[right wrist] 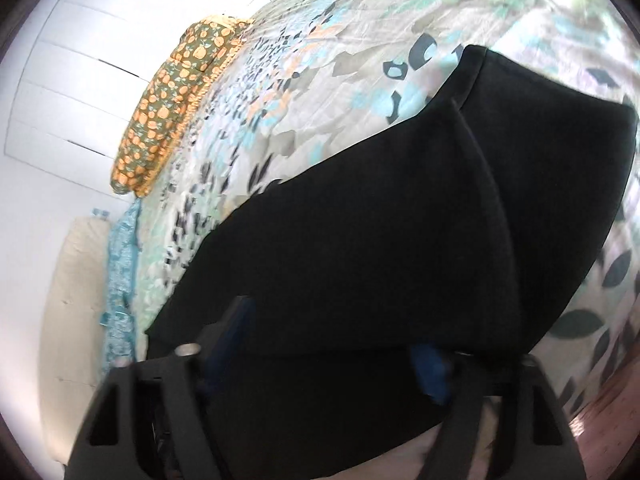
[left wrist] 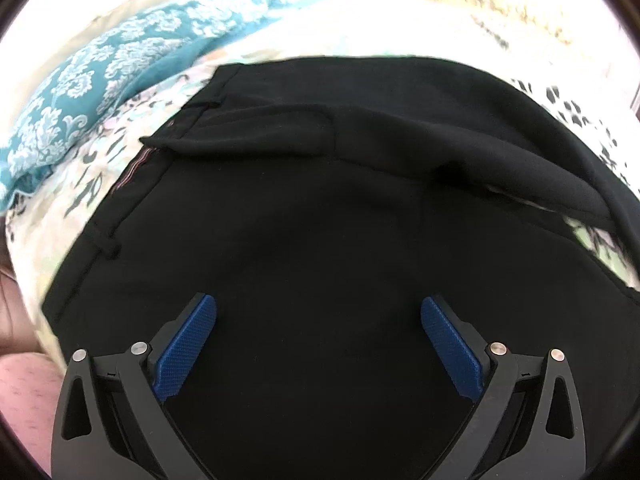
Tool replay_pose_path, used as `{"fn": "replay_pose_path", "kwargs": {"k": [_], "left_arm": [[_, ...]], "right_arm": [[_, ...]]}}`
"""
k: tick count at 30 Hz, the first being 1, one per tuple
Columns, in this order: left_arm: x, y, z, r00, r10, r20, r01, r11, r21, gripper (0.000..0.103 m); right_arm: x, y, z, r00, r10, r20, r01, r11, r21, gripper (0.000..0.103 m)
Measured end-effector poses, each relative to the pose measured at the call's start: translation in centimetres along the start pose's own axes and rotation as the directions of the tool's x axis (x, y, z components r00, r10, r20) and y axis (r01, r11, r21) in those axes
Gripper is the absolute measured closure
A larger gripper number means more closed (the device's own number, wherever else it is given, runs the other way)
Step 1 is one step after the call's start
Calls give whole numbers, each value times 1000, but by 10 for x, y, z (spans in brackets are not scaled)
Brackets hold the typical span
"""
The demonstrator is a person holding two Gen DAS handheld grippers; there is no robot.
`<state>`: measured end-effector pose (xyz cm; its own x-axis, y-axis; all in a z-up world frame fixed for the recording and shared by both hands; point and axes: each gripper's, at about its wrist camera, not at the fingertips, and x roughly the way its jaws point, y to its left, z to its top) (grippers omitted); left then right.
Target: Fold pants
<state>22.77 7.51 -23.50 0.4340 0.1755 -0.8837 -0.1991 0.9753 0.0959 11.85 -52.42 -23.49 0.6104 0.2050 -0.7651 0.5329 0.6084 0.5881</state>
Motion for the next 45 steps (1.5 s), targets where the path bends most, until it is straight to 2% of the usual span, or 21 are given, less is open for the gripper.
{"fn": "replay_pose_path", "kwargs": {"k": [2, 5, 7, 9, 12, 16, 17, 19, 20, 21, 22, 23, 24, 25, 28, 31, 35, 37, 40, 43, 45], "left_arm": [[-15, -15, 17, 995, -94, 15, 94, 995, 44, 1], [-25, -42, 60, 977, -211, 15, 209, 973, 97, 1], [-14, -56, 97, 962, -272, -16, 273, 958, 85, 1], [6, -65, 132, 959, -282, -44, 283, 959, 32, 1], [44, -68, 172, 962, -255, -95, 249, 966, -69, 1], [84, -67, 201, 950, -273, -151, 240, 948, -208, 2], [89, -67, 202, 945, -288, -153, 247, 939, -238, 7], [103, -65, 206, 930, -326, -168, 267, 916, -301, 29], [109, -66, 206, 921, -342, -185, 271, 906, -325, 44], [116, -67, 205, 917, -343, -203, 261, 902, -344, 49], [118, -66, 204, 921, -335, -196, 253, 901, -351, 53], [117, -63, 203, 926, -333, -178, 255, 900, -354, 71], [116, -61, 203, 923, -350, -162, 275, 892, -359, 99], [115, -59, 202, 909, -388, -150, 310, 873, -376, 98], [89, -48, 197, 902, -429, -56, 378, 845, -378, 99], [57, -34, 189, 889, -458, 5, 435, 839, -327, 99], [17, -9, 170, 860, -508, 54, 502, 821, -272, 99], [2, 4, 157, 852, -520, 58, 516, 817, -257, 99], [-27, 20, 127, 841, -534, 88, 538, 807, -243, 99], [-56, 33, 88, 837, -535, 117, 547, 806, -225, 99], [-70, 39, 53, 841, -529, 111, 540, 808, -237, 99]], "right_arm": [[1, -1, -2, 1000, -29, 9, 30, 999, -38, 63], [0, -7, 2, 1000, -18, 17, 19, 1000, -14, 69], [0, -6, 6, 1000, -19, 18, 20, 1000, -20, 69], [2, -5, 6, 1000, -21, 14, 21, 999, -30, 69], [-1, -7, 3, 1000, -19, 11, 20, 999, -43, 69], [-6, -16, 1, 1000, 8, 3, -8, 1000, -9, 69], [-7, -20, 1, 1000, 19, 1, -19, 1000, 5, 69], [-9, -27, 2, 999, 40, 1, -40, 998, 42, 69], [-9, -27, 2, 999, 43, 1, -43, 998, 49, 69], [-9, -28, 3, 999, 40, 2, -40, 998, 46, 69], [-9, -27, 4, 999, 33, 3, -33, 999, 38, 69], [-8, -25, 5, 1000, 24, 3, -24, 999, 25, 69], [-7, -22, 5, 1000, 11, 6, -11, 1000, 10, 69], [-7, -21, 6, 1000, 7, 12, -7, 1000, 7, 69], [-9, -26, 10, 999, 8, 33, -9, 999, 33, 70], [-11, -24, 18, 998, -7, 59, 6, 1000, 10, 93], [-21, -8, 23, 995, -5, 98, 13, 997, -82, 96], [-28, -1, 23, 994, 0, 111, 12, 994, -111, 96], [-44, 6, 28, 992, 47, 115, -31, 990, -139, 96], [-60, 12, 42, 992, 87, 91, -69, 980, -185, 96], [-67, 20, 55, 994, 87, 59, -71, 971, -227, 96]]}}
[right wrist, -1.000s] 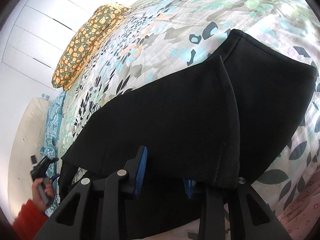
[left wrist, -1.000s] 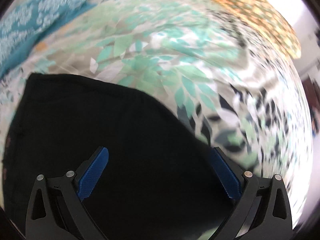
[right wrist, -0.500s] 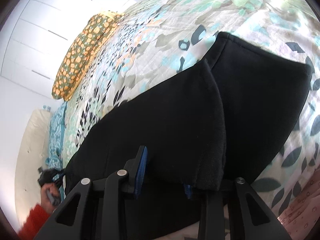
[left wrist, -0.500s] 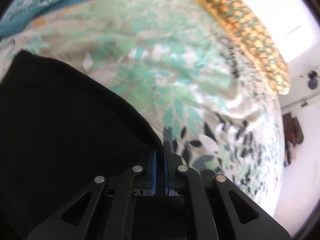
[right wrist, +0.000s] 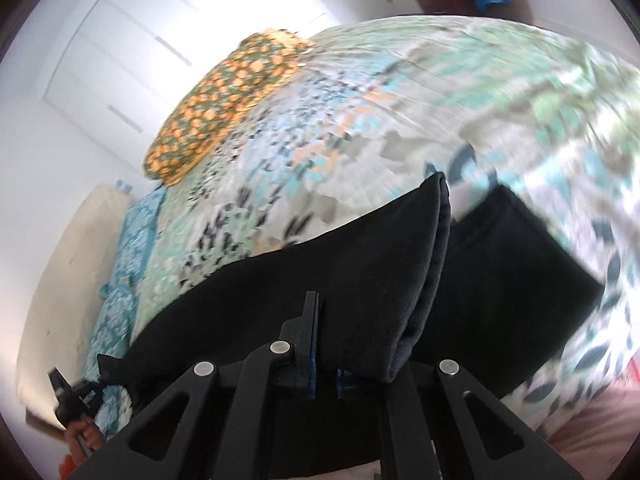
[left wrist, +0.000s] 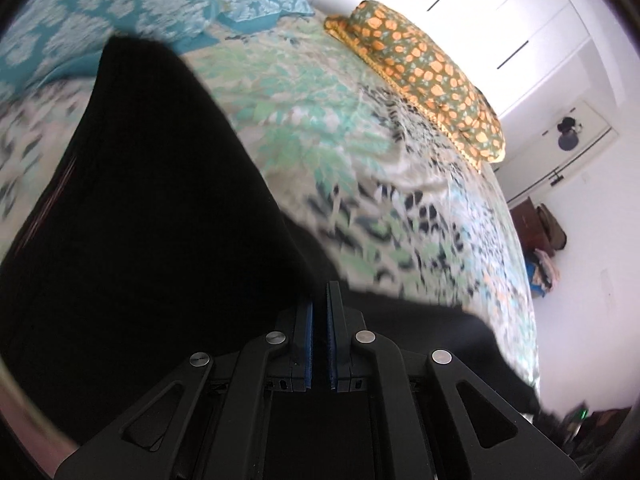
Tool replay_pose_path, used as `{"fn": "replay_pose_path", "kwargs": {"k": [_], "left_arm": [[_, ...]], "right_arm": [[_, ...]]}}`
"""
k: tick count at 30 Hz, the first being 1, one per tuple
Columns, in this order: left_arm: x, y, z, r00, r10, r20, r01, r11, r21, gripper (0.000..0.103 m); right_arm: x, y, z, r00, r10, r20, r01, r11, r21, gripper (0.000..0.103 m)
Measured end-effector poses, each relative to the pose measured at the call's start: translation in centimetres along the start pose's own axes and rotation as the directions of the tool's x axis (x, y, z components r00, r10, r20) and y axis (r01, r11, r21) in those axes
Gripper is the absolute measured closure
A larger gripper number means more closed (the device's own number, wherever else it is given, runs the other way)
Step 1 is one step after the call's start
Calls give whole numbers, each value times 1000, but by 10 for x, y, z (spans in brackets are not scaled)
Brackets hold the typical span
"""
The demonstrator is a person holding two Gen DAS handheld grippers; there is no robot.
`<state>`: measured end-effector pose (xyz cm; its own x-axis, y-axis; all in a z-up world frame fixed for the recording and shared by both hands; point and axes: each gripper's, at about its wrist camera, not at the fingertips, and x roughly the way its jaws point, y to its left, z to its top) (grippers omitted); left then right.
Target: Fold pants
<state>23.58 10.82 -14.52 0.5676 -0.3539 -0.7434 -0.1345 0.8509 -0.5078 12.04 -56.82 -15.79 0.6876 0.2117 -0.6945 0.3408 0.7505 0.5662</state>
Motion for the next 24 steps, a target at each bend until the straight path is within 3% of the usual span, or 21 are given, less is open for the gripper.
{"fn": "replay_pose_path", "kwargs": {"k": [3, 7, 10, 14, 18, 24], "left_arm": [[-12, 3, -50, 998, 35, -44, -33, 999, 36, 99], [0, 8, -92, 987, 61, -147, -53, 997, 59, 99], [7, 7, -95, 983, 75, -168, -64, 996, 69, 99], [-8, 13, -78, 993, 5, -118, -7, 1000, -13, 99], [-26, 6, -71, 997, -13, -80, 14, 1000, 6, 99], [-16, 15, -104, 979, 64, -191, -54, 997, 55, 99]], "right_arm": [[-1, -8, 12, 994, -72, -78, 66, 996, -67, 96], [7, -36, 9, 975, -151, -161, 144, 988, -54, 96], [12, -44, 5, 969, -158, -190, 154, 987, -35, 96], [-2, -39, 14, 985, -112, -134, 110, 994, -22, 96], [-21, -36, 32, 989, -116, -89, 114, 993, -25, 97], [6, -67, 27, 936, -261, -235, 252, 965, -66, 97]]}}
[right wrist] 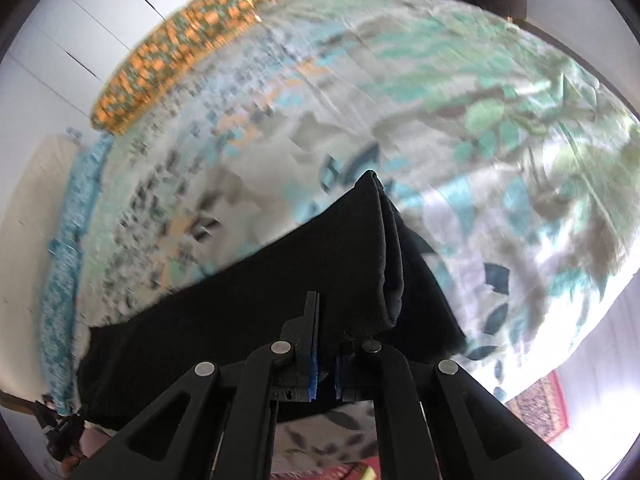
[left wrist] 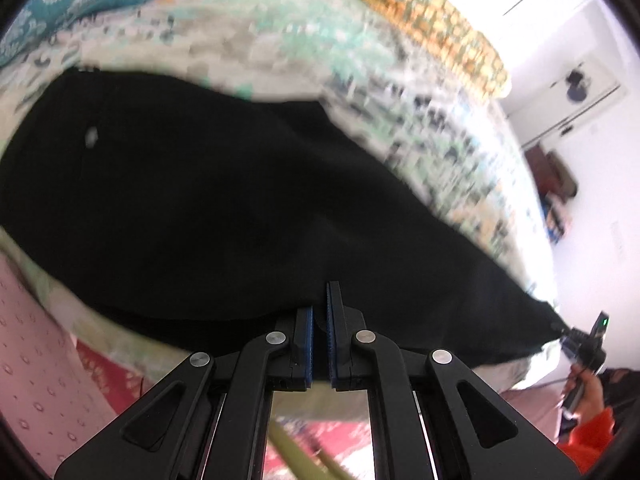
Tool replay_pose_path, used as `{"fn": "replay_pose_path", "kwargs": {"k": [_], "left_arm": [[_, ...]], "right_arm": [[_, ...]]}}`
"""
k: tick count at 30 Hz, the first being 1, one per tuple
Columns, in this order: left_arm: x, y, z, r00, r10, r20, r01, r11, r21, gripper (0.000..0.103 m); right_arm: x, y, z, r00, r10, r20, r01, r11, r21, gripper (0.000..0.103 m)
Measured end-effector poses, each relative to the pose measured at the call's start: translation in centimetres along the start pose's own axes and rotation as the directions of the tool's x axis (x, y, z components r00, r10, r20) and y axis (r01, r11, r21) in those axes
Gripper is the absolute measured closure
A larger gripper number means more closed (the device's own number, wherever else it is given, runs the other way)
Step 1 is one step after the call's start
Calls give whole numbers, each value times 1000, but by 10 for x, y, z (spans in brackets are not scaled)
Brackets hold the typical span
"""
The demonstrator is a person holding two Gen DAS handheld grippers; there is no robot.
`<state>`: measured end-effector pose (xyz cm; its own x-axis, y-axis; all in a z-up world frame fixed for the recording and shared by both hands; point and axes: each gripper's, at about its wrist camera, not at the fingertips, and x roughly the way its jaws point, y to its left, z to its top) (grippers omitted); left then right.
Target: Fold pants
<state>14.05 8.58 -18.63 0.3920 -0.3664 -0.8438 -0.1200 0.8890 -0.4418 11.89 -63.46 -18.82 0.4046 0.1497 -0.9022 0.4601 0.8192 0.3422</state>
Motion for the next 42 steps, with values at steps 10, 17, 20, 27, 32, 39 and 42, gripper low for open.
{"fn": "replay_pose_path", "kwargs": {"k": [10, 17, 20, 27, 32, 39, 42], "left_arm": [[-6, -4, -5, 999, 48, -7, -47, 998, 43, 99], [11, 2, -11, 995, 75, -67, -72, 997, 40, 98], [11, 9, -11, 996, 52, -76, -52, 999, -4, 95], [6, 28, -12, 998, -3, -59, -3, 995, -100, 95], [-9, 11, -14, 999, 31, -22, -32, 999, -17, 100], [-7, 7, -26, 992, 100, -74, -98, 995, 32, 100], [-12, 8, -25, 993, 100, -56, -99, 995, 18, 100]], "right_arm": [[23, -11, 0, 994, -30, -105, 33, 999, 22, 97], [15, -19, 1, 997, 19, -75, -15, 998, 56, 47], [3, -33, 2, 997, 77, -19, -75, 991, 111, 45], [0, -47, 2, 993, 121, -17, -116, 979, 169, 88], [-1, -45, 4, 998, 54, -10, -52, 988, 148, 89], [4, -45, 4, 1000, 8, -21, -5, 990, 143, 89], [0, -42, 4, 1000, -3, 2, 2, 991, 134, 89]]}}
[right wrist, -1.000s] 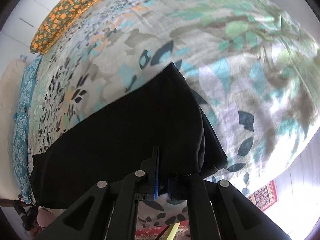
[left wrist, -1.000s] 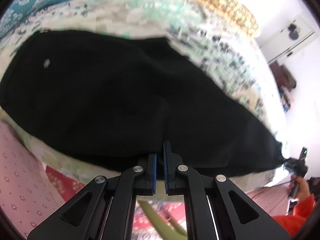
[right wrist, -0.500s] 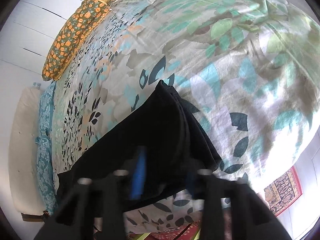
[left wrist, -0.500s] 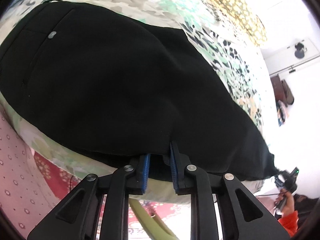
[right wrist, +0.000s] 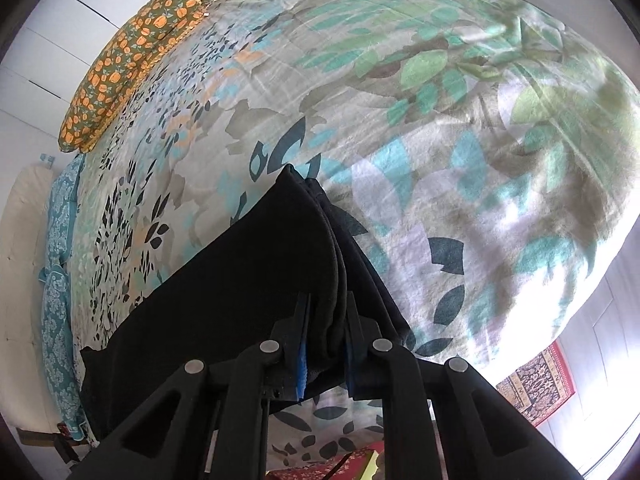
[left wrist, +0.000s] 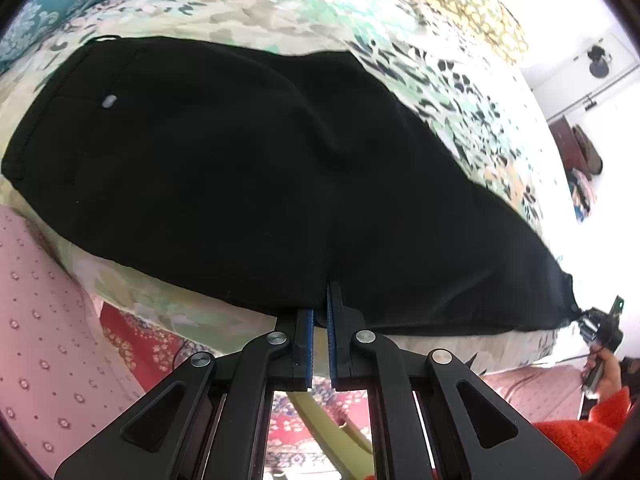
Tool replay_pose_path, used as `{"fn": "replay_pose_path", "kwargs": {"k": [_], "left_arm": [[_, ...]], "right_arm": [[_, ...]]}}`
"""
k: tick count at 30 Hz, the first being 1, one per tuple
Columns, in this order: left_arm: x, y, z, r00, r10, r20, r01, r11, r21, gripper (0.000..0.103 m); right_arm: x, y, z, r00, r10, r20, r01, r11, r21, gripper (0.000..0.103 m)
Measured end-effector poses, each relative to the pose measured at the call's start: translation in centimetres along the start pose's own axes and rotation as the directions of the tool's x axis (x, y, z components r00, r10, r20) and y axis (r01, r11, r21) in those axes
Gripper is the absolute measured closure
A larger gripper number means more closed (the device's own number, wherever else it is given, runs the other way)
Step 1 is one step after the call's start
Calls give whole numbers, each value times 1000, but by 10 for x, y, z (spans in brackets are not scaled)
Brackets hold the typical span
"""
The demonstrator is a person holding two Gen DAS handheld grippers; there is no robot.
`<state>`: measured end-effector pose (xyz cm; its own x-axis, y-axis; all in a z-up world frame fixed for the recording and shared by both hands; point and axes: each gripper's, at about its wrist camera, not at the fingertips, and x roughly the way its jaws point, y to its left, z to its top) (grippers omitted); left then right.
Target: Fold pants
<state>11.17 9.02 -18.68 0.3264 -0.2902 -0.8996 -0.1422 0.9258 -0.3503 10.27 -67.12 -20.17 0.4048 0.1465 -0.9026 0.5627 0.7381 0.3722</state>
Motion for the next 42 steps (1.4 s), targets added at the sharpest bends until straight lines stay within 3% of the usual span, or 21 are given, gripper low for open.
{"fn": "replay_pose_path", "kwargs": {"k": [4, 9, 10, 12, 13, 14, 15, 16, 18, 20, 23, 27, 30, 32, 34, 36, 42], "left_arm": [[-3, 7, 1, 1000, -13, 14, 14, 1000, -27, 100], [30, 8, 0, 995, 31, -94, -34, 999, -35, 99], [33, 10, 1, 994, 35, -105, -40, 998, -44, 97], [31, 10, 2, 992, 60, -111, -66, 997, -44, 82], [28, 10, 2, 991, 80, -109, -85, 996, -40, 75], [24, 9, 1, 988, 111, -106, -115, 993, -33, 55], [17, 10, -1, 986, 140, -91, -143, 989, -29, 42], [10, 10, -1, 987, 146, -73, -149, 988, -30, 39], [-5, 7, -1, 988, 153, -39, -153, 988, -21, 38], [-21, 1, 0, 986, 165, 14, -165, 986, 3, 37], [-31, -11, 10, 987, 140, 85, -144, 988, 52, 36], [-20, -32, 32, 985, 87, 151, -110, 982, 152, 30], [7, -35, 44, 961, 201, 191, -239, 950, 201, 30], [25, -24, 47, 947, 277, 162, -306, 932, 197, 30], [50, -4, 45, 928, 370, 47, -372, 910, 184, 28], [45, 6, 38, 939, 340, 58, -345, 924, 165, 25], [45, 5, 36, 922, 382, 53, -386, 907, 171, 14]], "right_arm": [[-2, -4, -1, 1000, 4, 14, -4, 1000, 18, 89], [13, -1, 3, 998, -51, -42, 51, 999, 3, 89], [16, -1, 4, 997, -56, -58, 56, 998, 6, 87], [15, -5, 6, 997, -38, -69, 39, 999, 15, 84], [12, -6, 8, 998, -20, -59, 21, 1000, 19, 72], [4, -10, 11, 1000, -7, -28, 8, 1000, 23, 51], [-5, -12, 13, 1000, -10, 10, 9, 1000, 22, 42], [-18, -17, 16, 998, -25, 61, 24, 1000, 17, 34], [-35, -26, 21, 992, -51, 113, 51, 999, 0, 33], [-37, -31, 25, 994, -16, 107, 18, 1000, -16, 33], [-22, -27, 28, 997, 67, 35, -65, 996, -63, 33], [11, -12, 28, 998, 14, -65, -22, 993, -116, 33], [9, -7, 26, 999, 35, -28, -37, 994, -100, 33], [6, -4, 24, 1000, 13, -11, -14, 995, -102, 33], [5, -4, 22, 1000, 14, -10, -15, 995, -100, 33], [6, -5, 21, 1000, 11, -22, -13, 994, -105, 33], [15, -8, 22, 994, 83, -75, -90, 992, -88, 33]]}}
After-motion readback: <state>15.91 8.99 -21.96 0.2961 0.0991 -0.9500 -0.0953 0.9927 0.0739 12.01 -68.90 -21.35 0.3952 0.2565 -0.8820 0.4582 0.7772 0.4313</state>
